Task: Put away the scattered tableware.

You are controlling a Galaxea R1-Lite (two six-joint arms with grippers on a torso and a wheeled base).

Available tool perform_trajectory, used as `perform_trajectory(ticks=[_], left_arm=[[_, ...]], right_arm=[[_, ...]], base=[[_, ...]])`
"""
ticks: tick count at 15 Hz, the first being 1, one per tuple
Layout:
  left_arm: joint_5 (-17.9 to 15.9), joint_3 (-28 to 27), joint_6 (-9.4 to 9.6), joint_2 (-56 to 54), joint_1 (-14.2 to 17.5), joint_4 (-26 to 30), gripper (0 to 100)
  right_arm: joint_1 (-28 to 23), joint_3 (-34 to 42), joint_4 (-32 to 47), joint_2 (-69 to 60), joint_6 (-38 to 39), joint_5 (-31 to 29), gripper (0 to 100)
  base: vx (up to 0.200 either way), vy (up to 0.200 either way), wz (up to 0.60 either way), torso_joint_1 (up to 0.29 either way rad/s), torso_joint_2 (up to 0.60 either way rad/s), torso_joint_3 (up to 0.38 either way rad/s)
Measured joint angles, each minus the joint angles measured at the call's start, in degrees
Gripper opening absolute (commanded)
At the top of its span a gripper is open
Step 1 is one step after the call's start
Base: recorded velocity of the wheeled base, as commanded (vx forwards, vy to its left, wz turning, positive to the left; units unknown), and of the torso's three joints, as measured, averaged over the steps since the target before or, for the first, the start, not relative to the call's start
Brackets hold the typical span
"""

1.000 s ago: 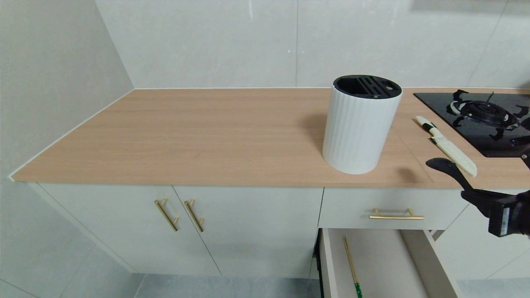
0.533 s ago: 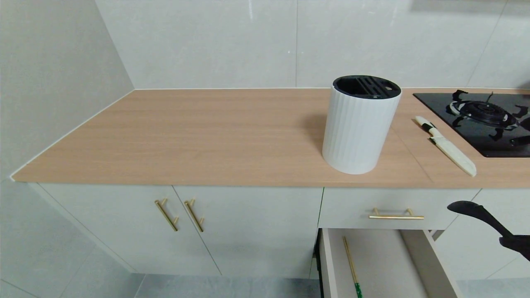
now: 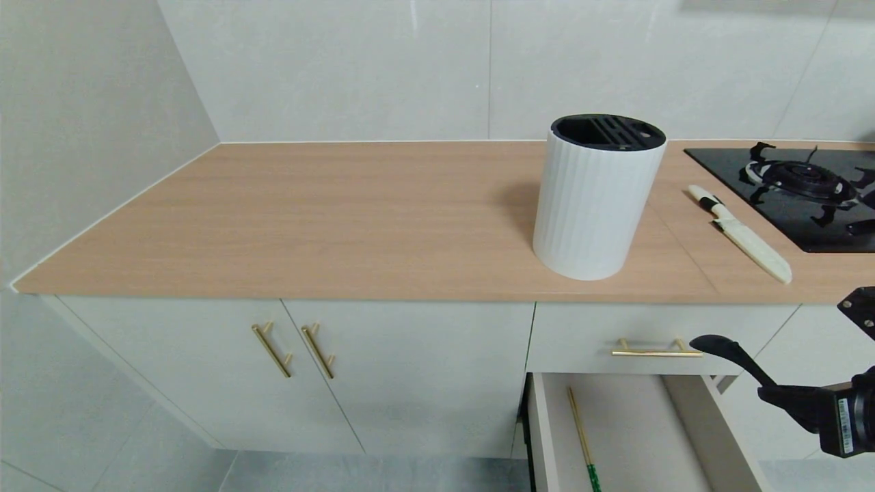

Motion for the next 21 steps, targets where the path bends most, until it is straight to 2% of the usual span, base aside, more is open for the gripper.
perform_trajectory(ticks=[17,21], left_arm=[[0.0,0.0,0.00,0.0,0.0,0.0,100],[0.0,0.0,0.00,0.0,0.0,0.0,100]], right_arm=[[-0.1,1.5,-0.1,2.0,-0.1,-0.1,0],[-0.1,1.8,-0.1,2.0,-0.2,-0.1,0]], base=[[0.000,0.000,0.00,-0.203,0.47,0.263],[0.000,0.000,0.00,-0.062,0.18,0.089]])
